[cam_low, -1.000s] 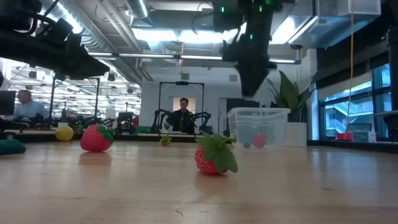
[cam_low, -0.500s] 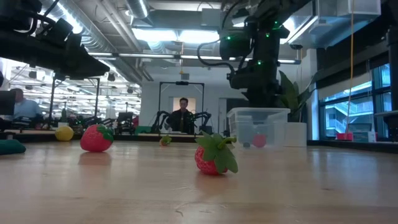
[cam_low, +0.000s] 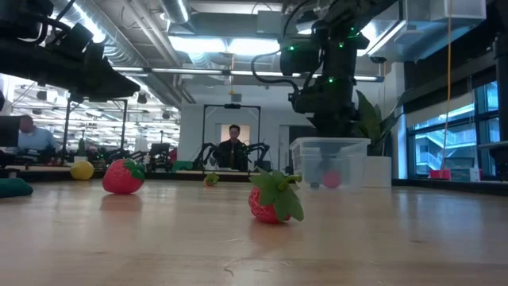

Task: Pick and placing Produce into tupperware
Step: Put the black cherry into the transparent container, then put the red tomato into the transparent container

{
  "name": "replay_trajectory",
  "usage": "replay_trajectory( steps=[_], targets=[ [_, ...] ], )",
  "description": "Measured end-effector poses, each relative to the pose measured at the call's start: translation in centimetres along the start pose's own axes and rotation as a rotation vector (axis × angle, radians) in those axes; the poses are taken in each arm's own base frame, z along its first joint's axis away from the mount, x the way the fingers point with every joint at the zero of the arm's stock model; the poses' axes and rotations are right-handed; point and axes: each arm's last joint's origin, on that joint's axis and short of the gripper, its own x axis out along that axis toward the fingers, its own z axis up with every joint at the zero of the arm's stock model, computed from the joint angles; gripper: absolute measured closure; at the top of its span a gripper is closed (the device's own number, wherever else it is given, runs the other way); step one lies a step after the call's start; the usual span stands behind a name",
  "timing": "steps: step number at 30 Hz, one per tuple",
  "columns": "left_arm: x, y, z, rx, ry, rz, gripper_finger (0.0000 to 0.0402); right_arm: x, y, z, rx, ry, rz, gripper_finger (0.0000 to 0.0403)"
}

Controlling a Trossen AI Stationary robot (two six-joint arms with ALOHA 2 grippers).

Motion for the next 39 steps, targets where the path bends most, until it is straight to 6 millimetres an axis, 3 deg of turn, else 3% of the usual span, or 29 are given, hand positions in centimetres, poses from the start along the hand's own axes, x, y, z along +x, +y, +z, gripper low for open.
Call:
replay_trajectory(
  steps=[6,9,16,20,23,31,39],
  targets=[
    [0.0,0.0,0.0,-0.003,-0.005,-0.001,0.0223,-0.2,0.0,0.1,-0.002,0.004,-0.002,0.0169],
    [0.0,0.0,0.0,-0.004,-0.006,-0.001,0.0223,-1.4,0.1,0.7,-0.022,-0.007,0.0,0.0148],
    [0.0,0.0,0.1,-0.005,-0.008,-0.001,0.0223,-8.5,1.8,2.7,-0.119,-0.213,0.062,0.0136],
    [0.0,0.0,0.0,-0.002,-0.005,-0.006,0.0223,-12.3,4.0,2.9,-0.242,-0.342,0.125,0.0136],
    [0.0,-0.1,0.0,0.02,-0.004,-0.031,0.0223,-14.0,5.5,2.5,-0.331,-0.397,0.151,0.0136],
    [0.0,-0.2,0.1,0.035,-0.012,-0.055,0.0223,-14.9,7.6,1.1,-0.44,-0.416,0.173,0.0136],
    [0.0,-0.2,0.2,0.033,-0.013,-0.064,0.0222,-15.0,7.9,0.8,-0.453,-0.411,0.175,0.0136]
  ],
)
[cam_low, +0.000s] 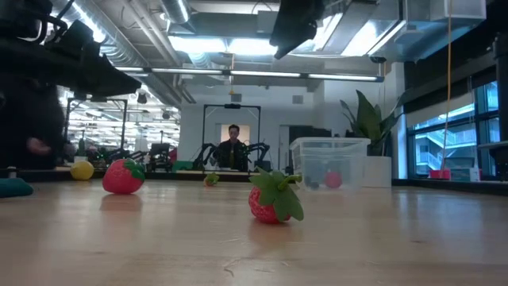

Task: Pick and placing Produce into tupperware
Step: Put the red tomato into the transparent container

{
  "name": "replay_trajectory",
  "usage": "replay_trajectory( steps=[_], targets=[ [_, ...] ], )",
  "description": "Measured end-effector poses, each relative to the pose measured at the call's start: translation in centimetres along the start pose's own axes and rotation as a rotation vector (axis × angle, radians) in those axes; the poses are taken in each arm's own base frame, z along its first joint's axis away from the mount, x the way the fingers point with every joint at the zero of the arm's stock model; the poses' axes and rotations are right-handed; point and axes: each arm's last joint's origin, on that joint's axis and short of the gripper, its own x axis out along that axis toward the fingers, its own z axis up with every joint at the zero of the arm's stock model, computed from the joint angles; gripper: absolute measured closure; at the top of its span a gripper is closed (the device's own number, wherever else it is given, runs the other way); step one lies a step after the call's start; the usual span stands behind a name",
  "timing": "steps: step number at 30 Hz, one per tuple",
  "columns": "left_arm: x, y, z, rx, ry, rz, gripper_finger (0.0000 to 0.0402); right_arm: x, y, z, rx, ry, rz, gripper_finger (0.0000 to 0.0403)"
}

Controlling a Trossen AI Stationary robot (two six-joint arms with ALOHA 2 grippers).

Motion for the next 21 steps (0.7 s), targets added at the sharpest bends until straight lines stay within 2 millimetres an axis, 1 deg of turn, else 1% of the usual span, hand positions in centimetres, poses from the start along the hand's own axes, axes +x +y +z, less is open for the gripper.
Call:
replay_trajectory(
  steps=[4,8,12,15,17,21],
  targets=[
    [0.0,-0.2,0.0,-0.008,0.002,-0.075,0.0202,0.0,0.0,-0.2,-0.012,0.018,-0.002,0.0136],
    [-0.1,-0.6,0.0,-0.021,0.009,-0.191,0.016,-0.1,0.3,-0.4,-0.041,0.034,0.0,0.0136],
    [-0.2,-1.0,0.2,-0.032,-0.002,-0.352,0.0118,-0.2,0.9,-0.7,-0.047,0.053,0.002,0.0136],
    [-0.3,-1.3,0.4,-0.04,-0.017,-0.458,0.0092,-0.2,1.5,-1.0,-0.054,0.064,-0.052,0.0136],
    [-0.4,-1.4,0.5,-0.062,-0.016,-0.485,0.0076,0.3,1.9,-1.5,-0.066,0.067,-0.104,0.0136],
    [-0.4,-1.4,0.5,-0.108,-0.002,-0.488,0.0048,2.2,2.4,-3.3,-0.051,0.124,-0.167,0.0136]
  ],
)
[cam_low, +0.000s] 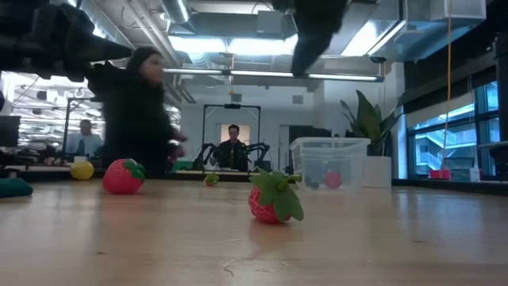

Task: Pick and placing Produce into tupperware
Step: Put the red tomato into the transparent container

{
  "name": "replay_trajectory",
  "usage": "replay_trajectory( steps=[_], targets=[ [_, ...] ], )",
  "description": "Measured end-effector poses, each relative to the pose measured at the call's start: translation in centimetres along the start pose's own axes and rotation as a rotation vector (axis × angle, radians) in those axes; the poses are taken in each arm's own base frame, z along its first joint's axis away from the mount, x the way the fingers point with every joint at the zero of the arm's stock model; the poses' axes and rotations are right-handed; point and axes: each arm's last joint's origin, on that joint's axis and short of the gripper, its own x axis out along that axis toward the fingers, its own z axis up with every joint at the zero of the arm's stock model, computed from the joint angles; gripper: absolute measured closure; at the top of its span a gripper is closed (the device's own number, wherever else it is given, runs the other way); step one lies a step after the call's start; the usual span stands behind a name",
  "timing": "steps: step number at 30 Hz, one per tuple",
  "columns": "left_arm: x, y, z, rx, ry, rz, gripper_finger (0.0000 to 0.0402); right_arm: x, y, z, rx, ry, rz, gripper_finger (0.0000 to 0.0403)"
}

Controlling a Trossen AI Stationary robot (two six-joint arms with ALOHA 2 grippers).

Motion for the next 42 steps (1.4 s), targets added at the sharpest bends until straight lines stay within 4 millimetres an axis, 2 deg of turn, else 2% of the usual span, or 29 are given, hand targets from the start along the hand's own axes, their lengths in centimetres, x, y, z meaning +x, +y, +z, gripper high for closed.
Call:
replay_trajectory(
  steps=[3,6,10,14,19,24,28,32,37,42],
  targets=[
    [0.0,0.0,0.0,-0.045,0.002,-0.011,0.0036,1.6,0.7,-2.1,0.016,0.055,-0.012,0.0136],
    [0.0,-0.1,0.0,-0.136,0.007,-0.035,0.0033,1.9,1.5,-4.3,0.083,0.015,0.009,0.0136],
    [0.0,-0.2,0.2,-0.237,-0.006,-0.048,0.0038,0.1,2.1,-7.2,0.179,-0.116,0.08,0.0136],
    [0.0,-0.3,0.8,-0.244,-0.073,-0.077,0.0039,-2.2,1.9,-10.1,0.231,-0.187,0.141,0.0136],
    [-0.1,-0.4,1.4,-0.247,-0.109,-0.088,0.0039,-2.8,1.1,-13.1,0.359,-0.188,0.169,0.0136],
    [0.1,-1.0,3.1,-0.215,-0.096,-0.082,0.0042,-2.0,0.9,-14.6,0.383,-0.185,0.171,0.0136],
    [0.7,-2.0,6.3,-0.128,-0.089,-0.093,0.0047,-1.3,1.0,-15.3,0.372,-0.164,0.159,0.0136],
    [2.4,-3.3,8.6,-0.017,0.029,-0.062,0.0052,-1.1,1.0,-15.4,0.367,-0.158,0.155,0.0136],
    [5.6,-5.4,9.2,0.088,0.283,-0.05,0.0053,-1.1,1.0,-15.4,0.362,-0.158,0.155,0.0136],
    [7.7,-7.6,8.8,0.023,0.505,-0.07,0.0053,-1.1,1.2,-15.5,0.351,-0.156,0.164,0.0136]
  ],
)
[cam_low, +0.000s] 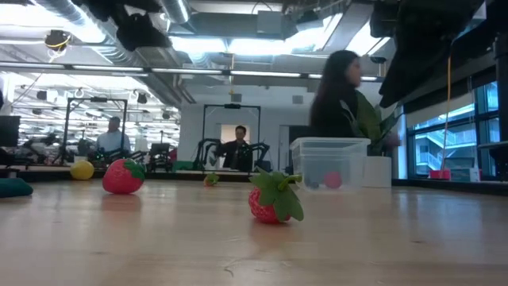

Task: Pick and placing Produce into tupperware
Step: Put the red tomato into the transparent container

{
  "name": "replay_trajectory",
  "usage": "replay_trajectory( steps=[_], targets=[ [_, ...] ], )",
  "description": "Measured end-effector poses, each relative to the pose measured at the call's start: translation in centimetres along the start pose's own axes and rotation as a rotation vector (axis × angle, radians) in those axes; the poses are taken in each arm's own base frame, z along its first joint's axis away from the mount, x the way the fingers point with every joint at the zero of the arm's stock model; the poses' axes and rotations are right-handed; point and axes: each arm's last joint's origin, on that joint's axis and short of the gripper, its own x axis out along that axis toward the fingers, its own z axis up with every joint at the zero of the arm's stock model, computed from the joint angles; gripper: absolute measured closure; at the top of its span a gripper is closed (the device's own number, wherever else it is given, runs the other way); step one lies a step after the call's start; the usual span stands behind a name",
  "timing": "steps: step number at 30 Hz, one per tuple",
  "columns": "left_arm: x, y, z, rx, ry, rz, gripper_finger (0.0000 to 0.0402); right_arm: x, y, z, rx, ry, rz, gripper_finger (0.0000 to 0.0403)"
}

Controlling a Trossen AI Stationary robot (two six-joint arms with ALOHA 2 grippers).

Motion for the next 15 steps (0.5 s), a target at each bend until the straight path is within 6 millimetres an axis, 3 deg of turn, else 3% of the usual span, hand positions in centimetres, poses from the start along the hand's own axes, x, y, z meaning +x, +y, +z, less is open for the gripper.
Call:
replay_trajectory(
  steps=[5,15],
  targets=[
    [1.5,-1.0,-1.2,-0.065,0.227,0.083,0.0053,-0.1,0.3,-0.2,-0.036,0.001,0.011,0.0136],
    [4.2,-2.1,-3.1,-0.105,0.359,0.144,0.0056,-0.1,0.3,-0.2,-0.057,0.0,0.012,0.0136]
  ],
)
